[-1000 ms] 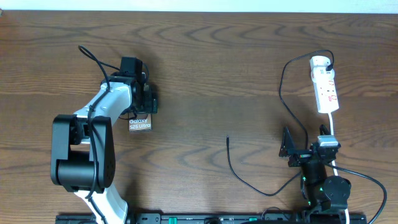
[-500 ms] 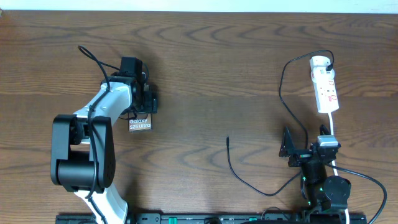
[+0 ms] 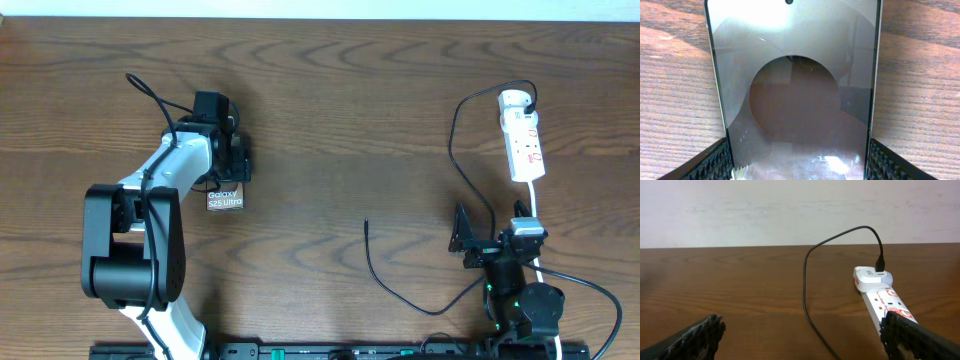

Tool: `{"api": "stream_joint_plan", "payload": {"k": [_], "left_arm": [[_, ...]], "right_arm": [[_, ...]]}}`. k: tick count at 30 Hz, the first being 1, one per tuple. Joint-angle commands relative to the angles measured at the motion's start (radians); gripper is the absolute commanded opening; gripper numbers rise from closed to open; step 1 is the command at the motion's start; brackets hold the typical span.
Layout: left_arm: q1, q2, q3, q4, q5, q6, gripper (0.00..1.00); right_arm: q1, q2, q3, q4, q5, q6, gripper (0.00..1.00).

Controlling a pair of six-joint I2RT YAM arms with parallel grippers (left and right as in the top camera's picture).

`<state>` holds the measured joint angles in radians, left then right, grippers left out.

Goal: Plug charger to phone and switch on socket

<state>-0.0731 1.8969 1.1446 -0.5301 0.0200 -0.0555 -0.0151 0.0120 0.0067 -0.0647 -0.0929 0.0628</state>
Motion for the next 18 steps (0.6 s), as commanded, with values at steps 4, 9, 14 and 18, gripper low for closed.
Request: {"api": "stream_joint_plan", "payload": {"k": [4,9,14,18], "left_arm": [[0.005,0.012,-0.011,-0.002,-0.013,-0.002,0.67],[0.005,0.012,-0.011,-0.002,-0.013,-0.002,0.59],[0.005,0.012,-0.011,-0.001,-0.013,-0.002,0.46],[0.005,0.012,-0.011,0.002,-0.013,-0.002,0.38]], "right_arm": [[0.009,-0.006,-0.001,-0.006,0.005,-0.011,0.99],[0.009,-0.006,-0.001,-0.006,0.005,-0.012,0.99],[0.009,-0.006,-0.001,-0.006,0.005,-0.012,0.99],[0.009,-0.006,-0.001,-0.006,0.005,-0.012,0.99]]}}
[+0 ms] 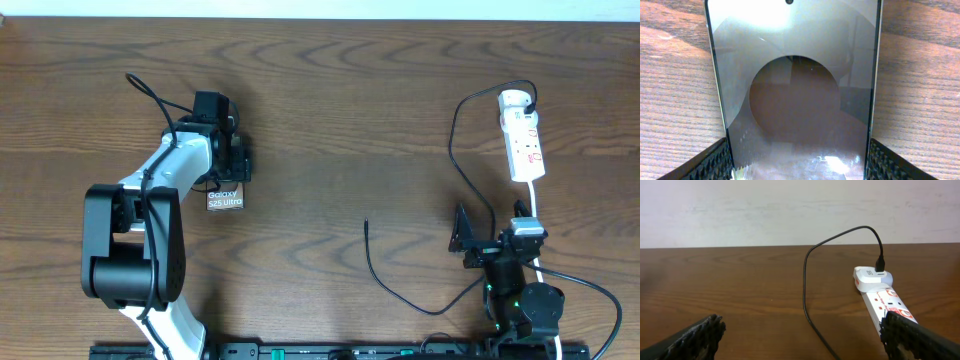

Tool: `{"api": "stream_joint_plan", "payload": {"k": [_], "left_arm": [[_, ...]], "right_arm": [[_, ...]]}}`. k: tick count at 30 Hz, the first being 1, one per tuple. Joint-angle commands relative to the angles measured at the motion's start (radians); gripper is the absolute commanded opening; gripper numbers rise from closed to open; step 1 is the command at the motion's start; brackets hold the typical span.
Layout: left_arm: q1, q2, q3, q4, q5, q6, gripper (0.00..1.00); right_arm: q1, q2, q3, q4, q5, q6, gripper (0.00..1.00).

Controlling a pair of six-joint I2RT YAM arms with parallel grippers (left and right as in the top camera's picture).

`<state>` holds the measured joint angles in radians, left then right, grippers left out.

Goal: Plug charger to phone and switch on socket

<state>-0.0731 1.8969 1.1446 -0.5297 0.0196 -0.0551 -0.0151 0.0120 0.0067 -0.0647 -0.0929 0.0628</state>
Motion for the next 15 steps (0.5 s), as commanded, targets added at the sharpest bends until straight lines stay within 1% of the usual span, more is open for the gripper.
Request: {"api": "stream_joint_plan", "payload": {"k": [1,6,8,9,15], "left_arm": [[0.005,0.012,-0.011,0.001,-0.013,-0.002,0.35],[0.005,0.012,-0.011,0.001,-0.013,-0.002,0.19],[0.005,0.012,-0.011,0.001,-0.013,-0.003,0.09],[0.005,0.012,-0.011,0.001,-0.013,-0.002,0.08],[0.005,0.012,-0.011,0.0,-0.008,-0.002,0.07]], "right_arm": [[0.01,-0.006,-0.001,-0.006,0.005,-0.012,0.99],[0.01,-0.006,-0.001,-0.006,0.005,-0.011,0.99],[0.009,-0.006,-0.001,-0.006,0.005,-0.012,0.99],[0.009,-0.006,-0.001,-0.006,0.005,-0.012,0.99],[0.009,-0.006,-0.001,-0.006,0.005,-0.012,0.99]]}}
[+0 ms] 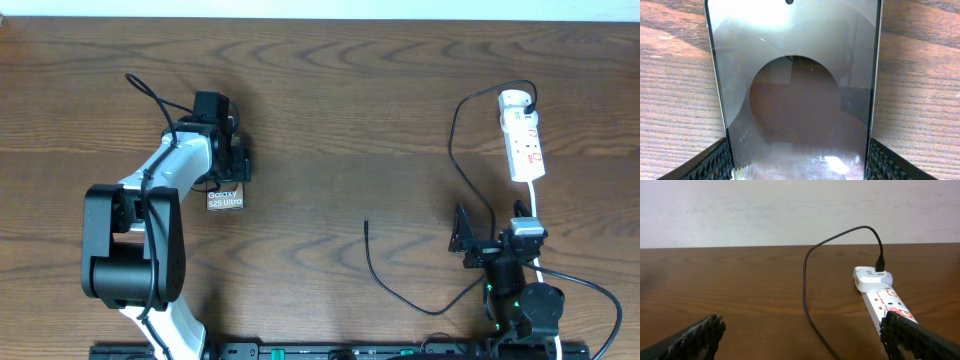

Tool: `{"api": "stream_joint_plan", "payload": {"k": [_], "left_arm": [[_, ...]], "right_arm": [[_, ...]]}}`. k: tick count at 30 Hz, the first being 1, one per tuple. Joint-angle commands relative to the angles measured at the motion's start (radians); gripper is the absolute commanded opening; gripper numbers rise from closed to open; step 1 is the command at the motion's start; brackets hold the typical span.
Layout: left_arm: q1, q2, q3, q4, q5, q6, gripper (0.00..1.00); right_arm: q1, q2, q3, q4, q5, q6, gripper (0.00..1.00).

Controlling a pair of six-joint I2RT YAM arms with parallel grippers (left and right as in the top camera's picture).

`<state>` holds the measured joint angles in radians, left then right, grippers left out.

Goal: Plug charger to phone and switch on socket

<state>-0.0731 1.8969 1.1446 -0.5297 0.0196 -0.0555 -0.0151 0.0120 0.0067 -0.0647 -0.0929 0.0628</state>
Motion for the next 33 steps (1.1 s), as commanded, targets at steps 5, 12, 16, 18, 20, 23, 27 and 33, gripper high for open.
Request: {"api": "stream_joint_plan", "payload": {"k": [5,12,16,18,20,23,27,33], "left_arm": [[0.005,0.009,-0.006,0.0,-0.005,-0.002,0.07],[0.005,-0.05,0.027,-0.041,-0.004,-0.003,0.07],[0.005,-0.135,0.027,-0.041,-0.002,-0.011,0.07],[0.005,-0.186,0.027,-0.041,-0.002,-0.03,0.08],[0.005,-0.256,0.027,-0.041,-0.002,-0.076,0.07],[0.005,-0.34,0.027,-0.041,-0.001,-0.168,0.07],[0.005,-0.442,0.027,-0.041,0.09,-0.304,0.07],[0.01,-0.52,0.027,-0.041,0.318,-0.544,0.07]], "right_arm": [[0.009,-0.006,-0.001,-0.006,0.005,-0.012,0.99],[0.009,-0.006,-0.001,-0.006,0.005,-0.012,0.99],[0.009,-0.006,-0.001,-0.006,0.005,-0.011,0.99],[0.009,-0.006,-0.001,-0.006,0.005,-0.012,0.99],[0.009,-0.006,-0.001,-0.006,0.005,-0.012,0.99],[0.009,-0.006,-0.001,-0.006,0.005,-0.012,0.99],[0.009,-0.006,-0.001,-0.006,0.005,-0.011,0.99],[0.01,-0.006,-0.001,-0.006,0.005,-0.012,0.99]]}}
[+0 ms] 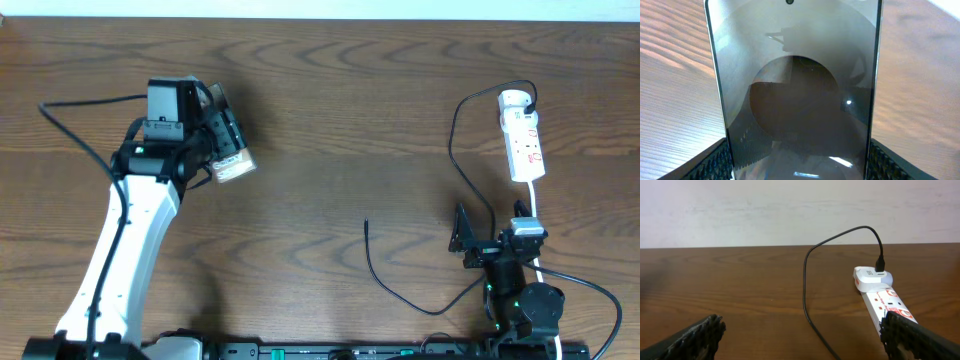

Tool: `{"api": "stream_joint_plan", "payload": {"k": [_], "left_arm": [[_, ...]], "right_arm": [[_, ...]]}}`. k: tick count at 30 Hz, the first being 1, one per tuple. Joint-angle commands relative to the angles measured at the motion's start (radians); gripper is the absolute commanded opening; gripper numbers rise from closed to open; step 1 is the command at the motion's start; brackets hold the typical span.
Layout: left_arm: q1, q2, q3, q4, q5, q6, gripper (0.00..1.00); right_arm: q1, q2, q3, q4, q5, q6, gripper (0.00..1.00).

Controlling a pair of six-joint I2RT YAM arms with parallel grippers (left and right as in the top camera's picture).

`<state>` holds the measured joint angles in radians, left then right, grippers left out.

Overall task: Plug charger to phone and switch on socket
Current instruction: 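Lift the phone with the left gripper and raise it upright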

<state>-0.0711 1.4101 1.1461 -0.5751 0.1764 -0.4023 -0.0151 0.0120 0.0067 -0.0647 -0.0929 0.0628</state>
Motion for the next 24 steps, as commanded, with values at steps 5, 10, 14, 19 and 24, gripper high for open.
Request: {"api": "stream_joint_plan", "payload": {"k": [5,10,14,19,24], "left_arm": [[0.049,-0.032,0.025,0.016,0.367,-0.428,0.07],[0.114,-0.032,0.025,0.028,0.575,-0.655,0.07],[0.156,-0.032,0.025,0.046,0.747,-0.85,0.07],[0.188,-0.032,0.025,0.135,0.906,-1.075,0.07],[0.195,-0.032,0.025,0.243,1.073,-1.228,0.07]], "right_arm": [[0.009,-0.006,-0.001,-0.005,0.005,-0.012,0.99],[0.009,-0.006,-0.001,-0.006,0.005,-0.012,0.99],[0.009,-0.006,-0.001,-0.006,0.005,-0.012,0.99],[0.01,-0.006,-0.001,-0.006,0.005,-0.011,0.99],[0.009,-0.006,-0.001,-0.006,0.005,-0.012,0.99]]}}
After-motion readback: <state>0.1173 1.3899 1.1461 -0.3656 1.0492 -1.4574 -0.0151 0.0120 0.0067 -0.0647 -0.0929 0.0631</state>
